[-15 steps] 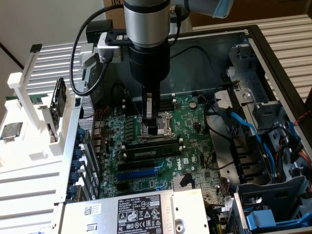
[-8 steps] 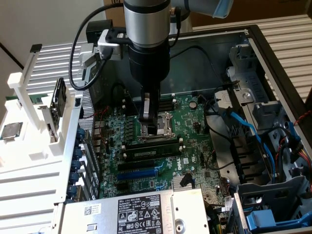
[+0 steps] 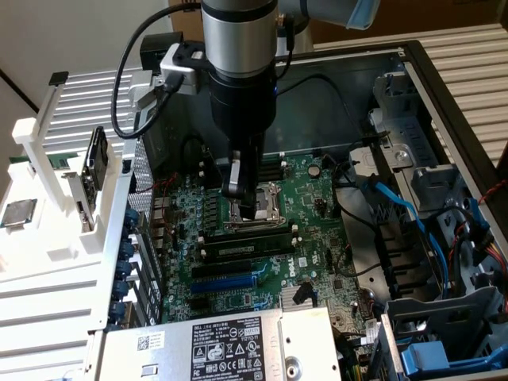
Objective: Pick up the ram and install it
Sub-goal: 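Press down the ram until it locks into place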
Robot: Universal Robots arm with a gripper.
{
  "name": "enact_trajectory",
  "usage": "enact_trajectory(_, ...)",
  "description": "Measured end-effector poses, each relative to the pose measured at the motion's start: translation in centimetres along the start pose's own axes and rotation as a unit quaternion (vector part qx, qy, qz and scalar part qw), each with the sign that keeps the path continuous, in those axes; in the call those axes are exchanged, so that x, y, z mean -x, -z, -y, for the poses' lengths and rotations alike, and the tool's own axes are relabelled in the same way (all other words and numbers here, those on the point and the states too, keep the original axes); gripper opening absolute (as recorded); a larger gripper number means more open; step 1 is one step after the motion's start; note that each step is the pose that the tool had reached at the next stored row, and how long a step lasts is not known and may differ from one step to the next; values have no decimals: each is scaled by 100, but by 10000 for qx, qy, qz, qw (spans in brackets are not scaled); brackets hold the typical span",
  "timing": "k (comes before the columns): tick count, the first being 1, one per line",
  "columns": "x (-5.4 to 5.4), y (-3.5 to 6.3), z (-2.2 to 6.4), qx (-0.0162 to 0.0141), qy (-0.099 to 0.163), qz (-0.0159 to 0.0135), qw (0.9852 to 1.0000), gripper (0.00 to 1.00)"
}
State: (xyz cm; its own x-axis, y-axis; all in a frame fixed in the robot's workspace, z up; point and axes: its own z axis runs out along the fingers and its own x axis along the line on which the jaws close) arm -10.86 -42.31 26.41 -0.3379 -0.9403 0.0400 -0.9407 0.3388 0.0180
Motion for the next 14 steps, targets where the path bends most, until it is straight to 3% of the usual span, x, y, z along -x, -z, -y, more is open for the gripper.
enact_trajectory(7, 0, 0, 0, 22, -551, 10, 9985, 10)
enact_trajectory(14, 0, -1, 0, 43, -1082, 20, 9941, 10)
